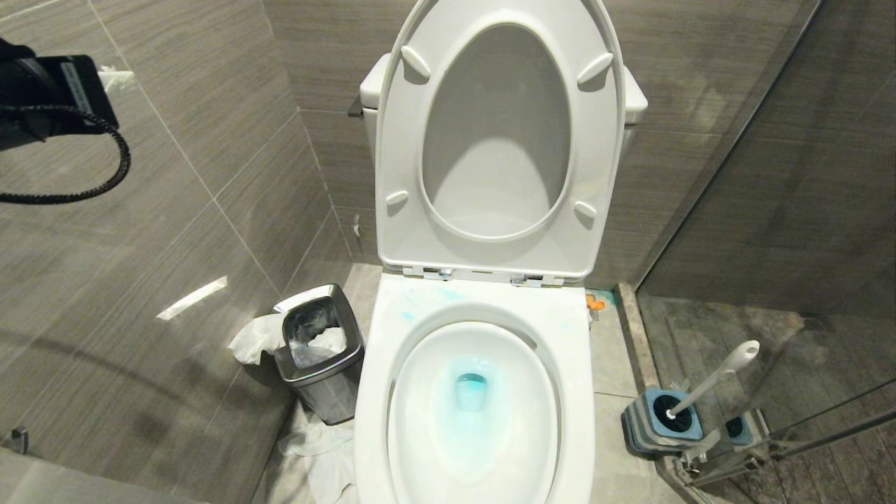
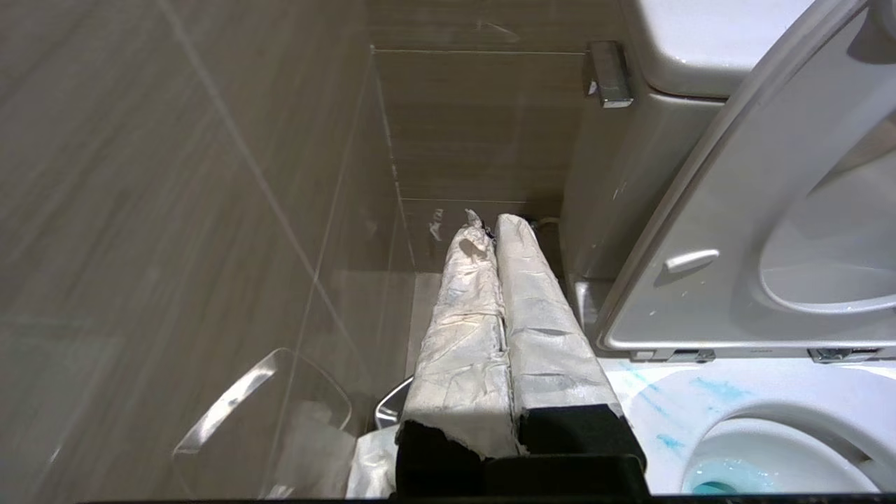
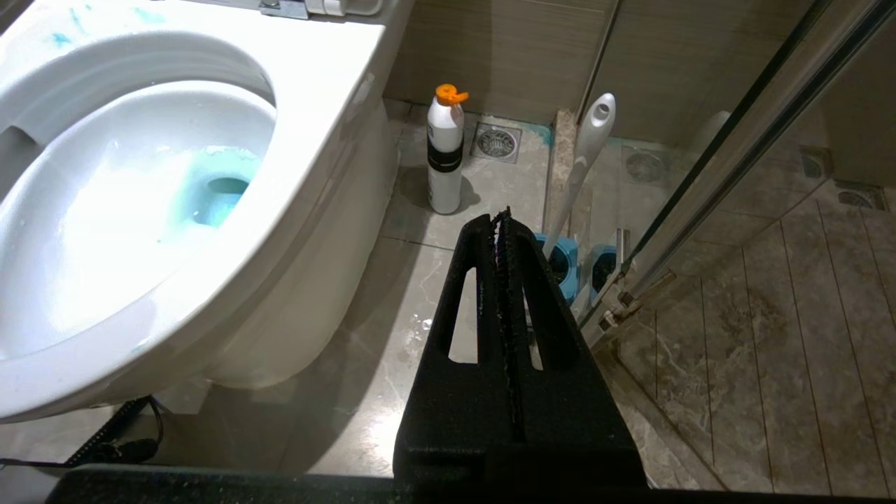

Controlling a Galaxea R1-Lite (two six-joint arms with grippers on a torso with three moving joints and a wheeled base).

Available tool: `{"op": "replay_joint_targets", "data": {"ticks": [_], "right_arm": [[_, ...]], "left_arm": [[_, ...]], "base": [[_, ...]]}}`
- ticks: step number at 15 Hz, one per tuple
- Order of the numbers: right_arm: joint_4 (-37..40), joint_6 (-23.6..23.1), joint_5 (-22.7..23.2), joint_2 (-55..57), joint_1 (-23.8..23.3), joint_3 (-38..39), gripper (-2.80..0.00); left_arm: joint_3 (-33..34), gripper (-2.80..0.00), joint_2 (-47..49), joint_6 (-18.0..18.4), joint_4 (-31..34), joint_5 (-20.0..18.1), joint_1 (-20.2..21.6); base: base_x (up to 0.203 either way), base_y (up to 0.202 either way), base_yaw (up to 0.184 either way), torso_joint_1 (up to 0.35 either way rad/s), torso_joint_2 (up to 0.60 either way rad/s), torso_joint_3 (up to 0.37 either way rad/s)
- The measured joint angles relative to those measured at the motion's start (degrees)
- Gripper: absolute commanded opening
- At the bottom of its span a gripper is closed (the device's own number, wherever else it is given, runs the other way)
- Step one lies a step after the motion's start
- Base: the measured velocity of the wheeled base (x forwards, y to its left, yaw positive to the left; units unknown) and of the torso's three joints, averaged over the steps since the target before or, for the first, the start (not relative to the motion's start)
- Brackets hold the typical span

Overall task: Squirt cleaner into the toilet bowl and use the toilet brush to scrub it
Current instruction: Flush the toilet

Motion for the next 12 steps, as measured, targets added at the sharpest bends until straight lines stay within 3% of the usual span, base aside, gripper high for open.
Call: {"op": "replay_joint_targets", "data": {"ticks": [3,7,10,12], "right_arm": [[0.0,0.0,0.0,0.0,0.0,0.0,-2.80],[0.0,0.0,0.0,0.0,0.0,0.0,-2.80],[0.0,0.0,0.0,0.0,0.0,0.0,-2.80],[0.0,0.0,0.0,0.0,0.0,0.0,-2.80]], "left_arm": [[-7.3,-2.80,5.5,0.0,7.8,0.0,-2.6],[-15.6,-2.80,12.2,0.2,8.1,0.6,-4.8],[-18.2,-2.80,17.0,0.5,-0.2,1.9,-5.6],[-18.6,-2.80,19.9,0.5,-7.9,5.2,-6.6]], "base": [[0.000,0.000,0.000,0.000,0.00,0.000],[0.000,0.000,0.000,0.000,0.00,0.000],[0.000,0.000,0.000,0.000,0.00,0.000],[0.000,0.000,0.000,0.001,0.00,-0.050]]}}
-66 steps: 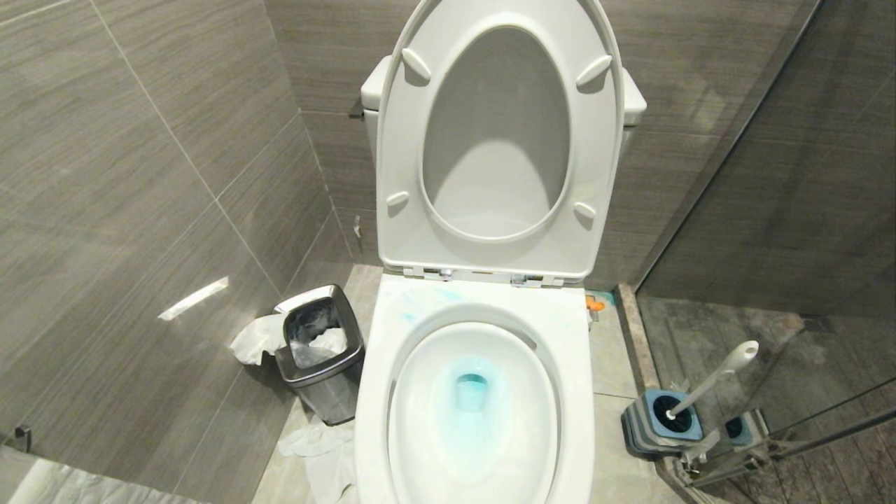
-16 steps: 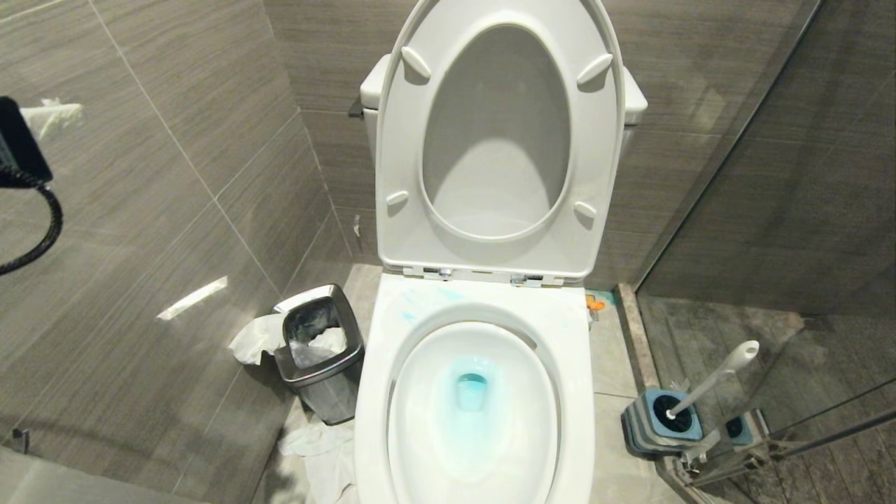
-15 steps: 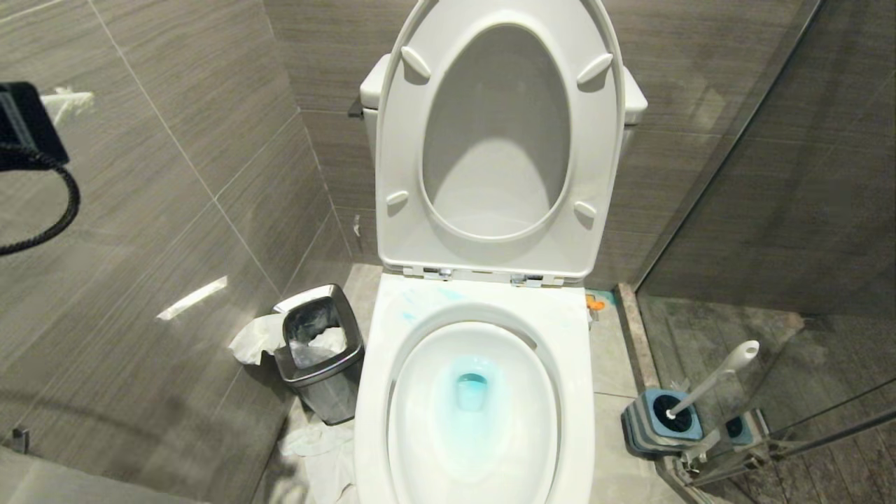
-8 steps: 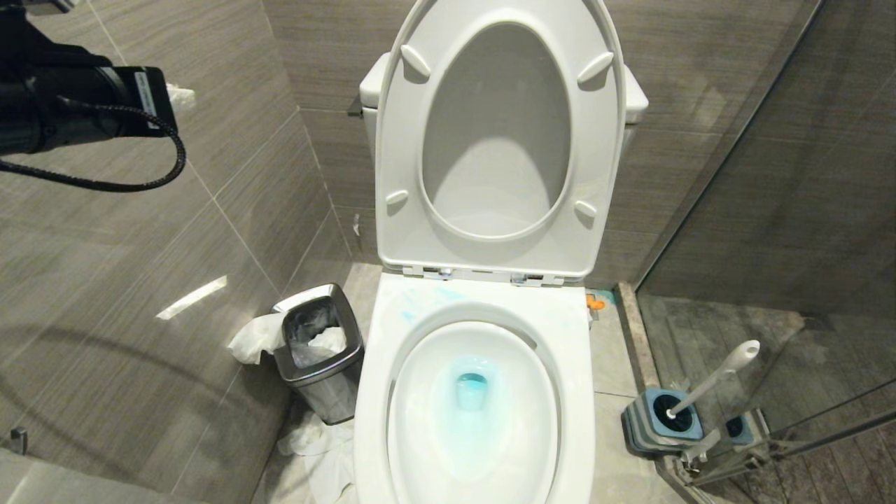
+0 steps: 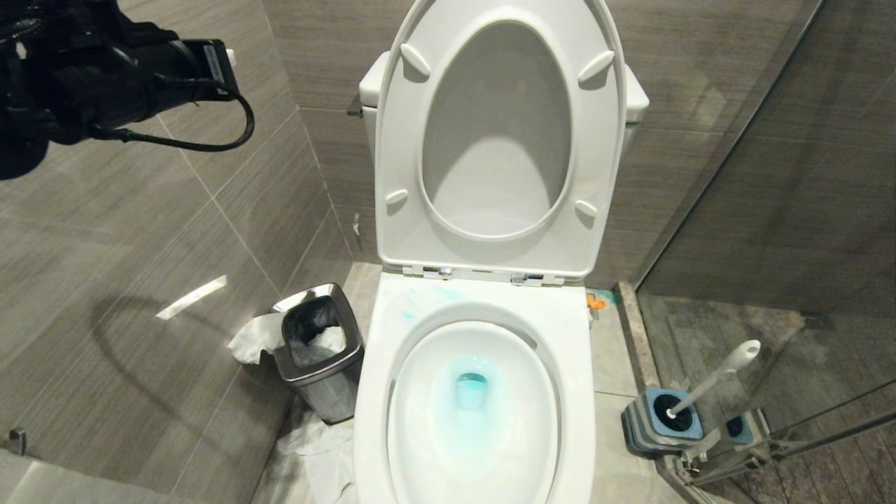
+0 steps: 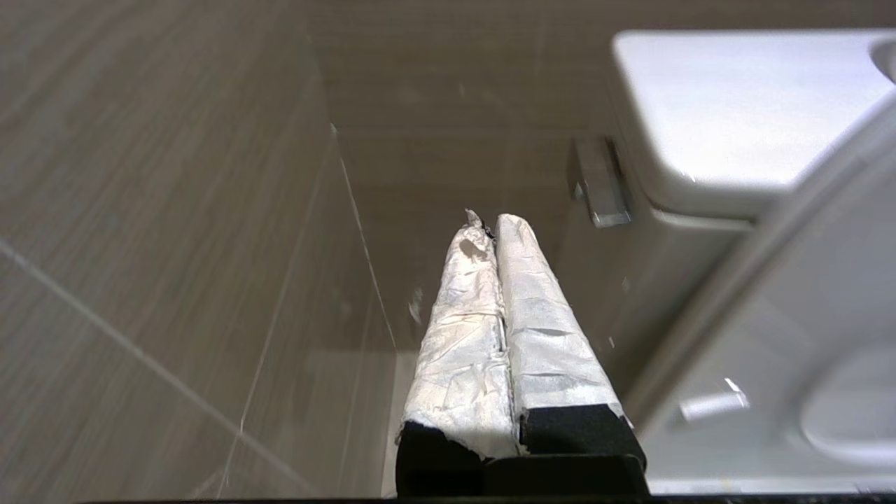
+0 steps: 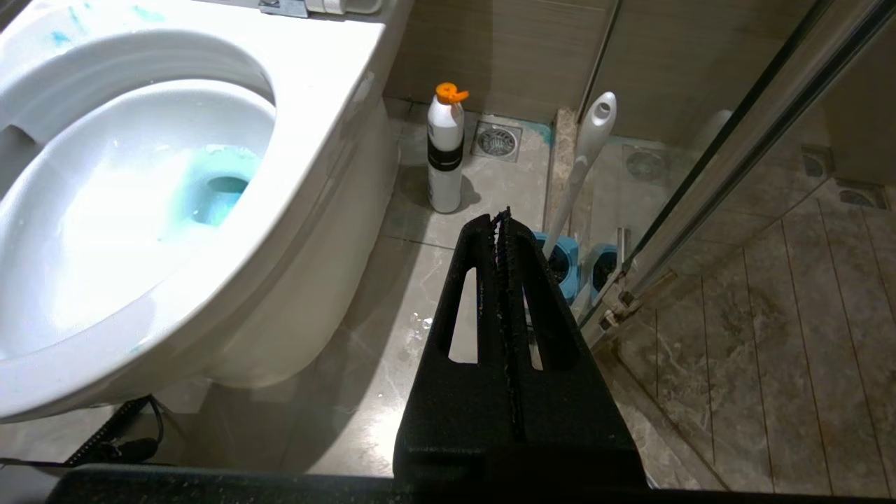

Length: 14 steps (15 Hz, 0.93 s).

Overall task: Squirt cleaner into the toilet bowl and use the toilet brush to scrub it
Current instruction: Flush the toilet

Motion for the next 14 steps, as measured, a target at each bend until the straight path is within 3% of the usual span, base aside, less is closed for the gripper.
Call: {"op": "replay_joint_targets", "data": {"ticks": [5,9,14], "right_arm": [[0.0,0.0,0.0,0.0,0.0,0.0,-2.80],[0.0,0.0,0.0,0.0,0.0,0.0,-2.80],[0.0,0.0,0.0,0.0,0.0,0.0,-2.80]], "left_arm": [[-0.6,-2.80,4.3,-0.7,-10.5,1.8,-1.3],[-3.2,-2.80,6.4,-2.7,-22.6,3.3,-1.4],[-3.8,-2.80,6.6,-3.5,-24.4,3.5,-1.3]], "base": [[0.000,0.000,0.000,0.002,0.00,-0.177],[0.000,0.000,0.000,-0.001,0.00,-0.198],[0.000,0.000,0.000,0.001,0.00,-0.193]]}}
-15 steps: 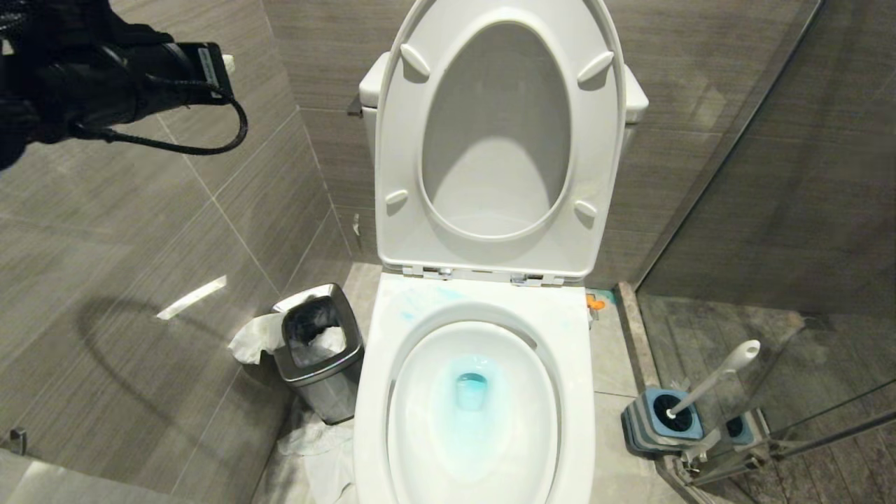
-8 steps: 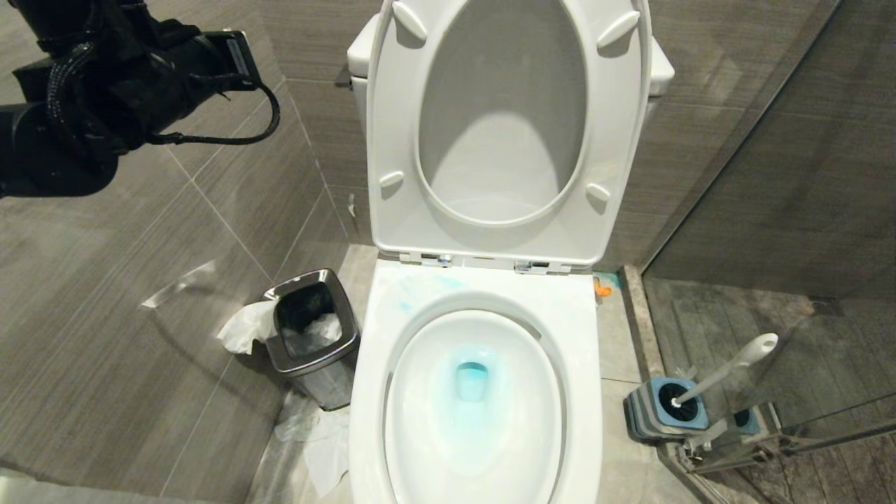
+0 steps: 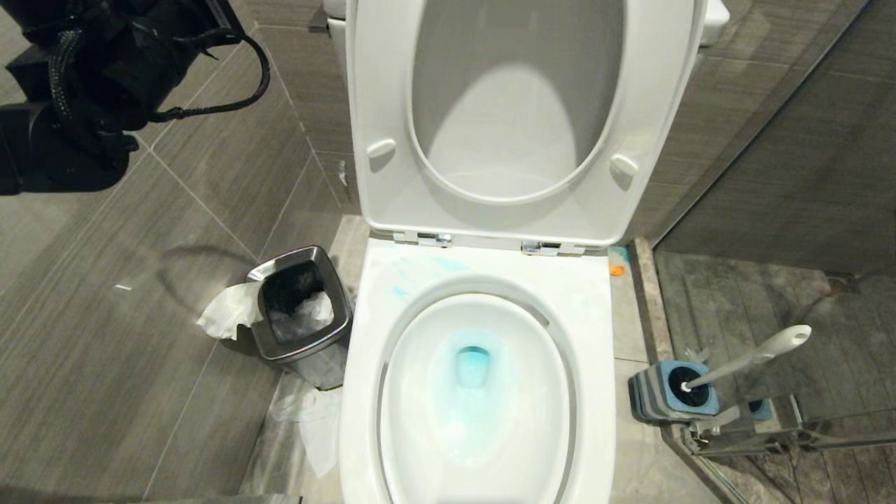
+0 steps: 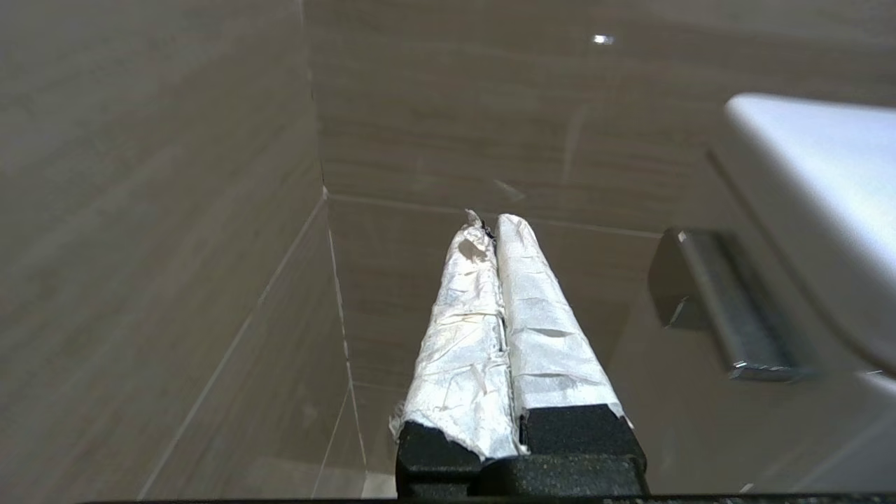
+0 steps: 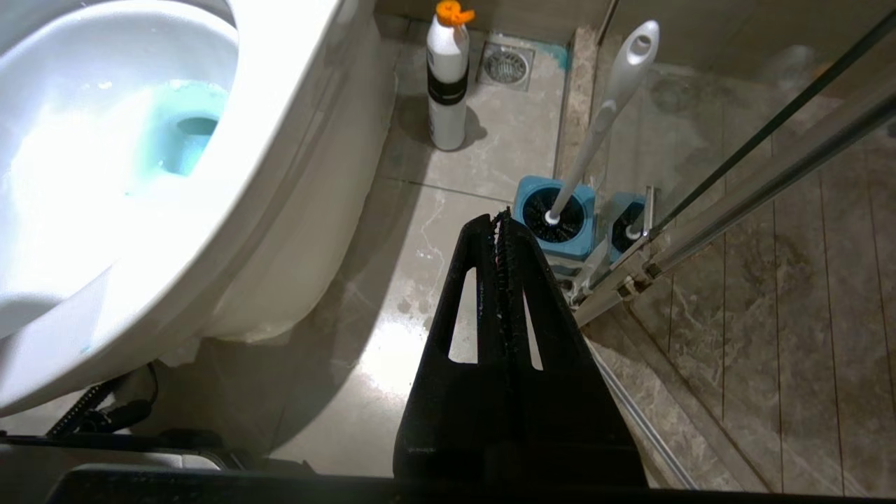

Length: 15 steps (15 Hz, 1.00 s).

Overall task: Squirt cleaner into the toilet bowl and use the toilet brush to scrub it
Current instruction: Flush the toilet

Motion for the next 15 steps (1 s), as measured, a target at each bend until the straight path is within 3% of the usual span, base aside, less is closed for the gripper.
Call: {"op": "replay_joint_targets", "data": {"ticks": [7,15], "right_arm": [[0.0,0.0,0.0,0.0,0.0,0.0,-2.80],[0.0,0.0,0.0,0.0,0.0,0.0,-2.80]], "left_arm": [[0.0,-2.80,-1.3,-1.3,-0.1,-0.5,-1.5],[0.6,-2.80,-2.5,-1.4,0.1,-0.5,-7.5]], "base": [[0.000,0.000,0.000,0.000,0.00,-0.025],[0.000,0.000,0.000,0.000,0.00,0.000]]}}
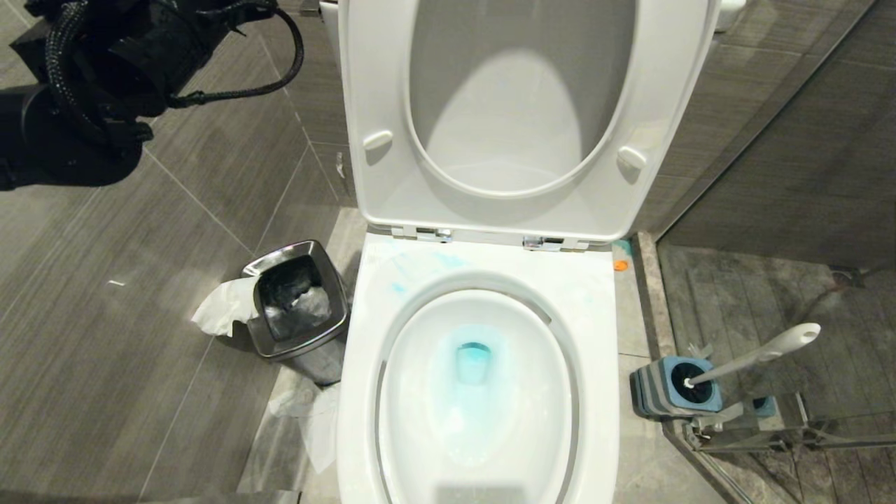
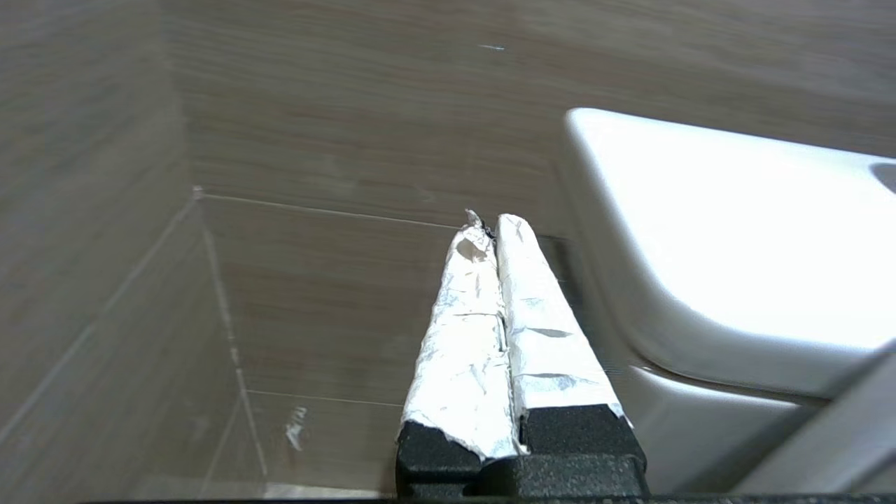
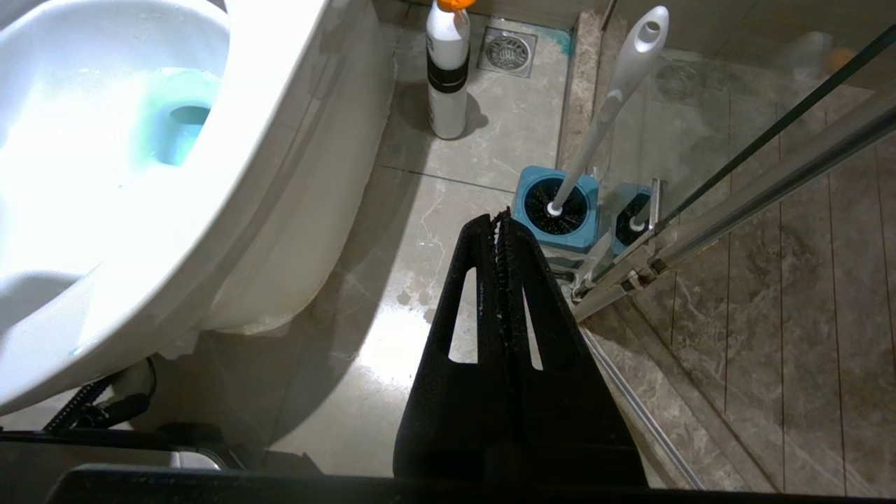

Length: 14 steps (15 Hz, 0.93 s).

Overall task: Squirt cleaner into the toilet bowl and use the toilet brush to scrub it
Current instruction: Flush the toilet

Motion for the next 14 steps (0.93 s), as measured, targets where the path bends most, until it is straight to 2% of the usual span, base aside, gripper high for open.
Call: {"op": "replay_joint_targets", "data": {"ticks": [4,14], "right_arm": [[0.0,0.0,0.0,0.0,0.0,0.0,-2.80],[0.0,0.0,0.0,0.0,0.0,0.0,-2.80]], "left_arm": [[0.3,-2.80,0.6,0.2,-0.1,0.4,-1.9],[0.7,-2.80,4.1,0.6,-0.2,0.6,-2.6]], "base": [[0.000,0.000,0.000,0.000,0.00,0.000],[0.000,0.000,0.000,0.000,0.00,0.000]]}}
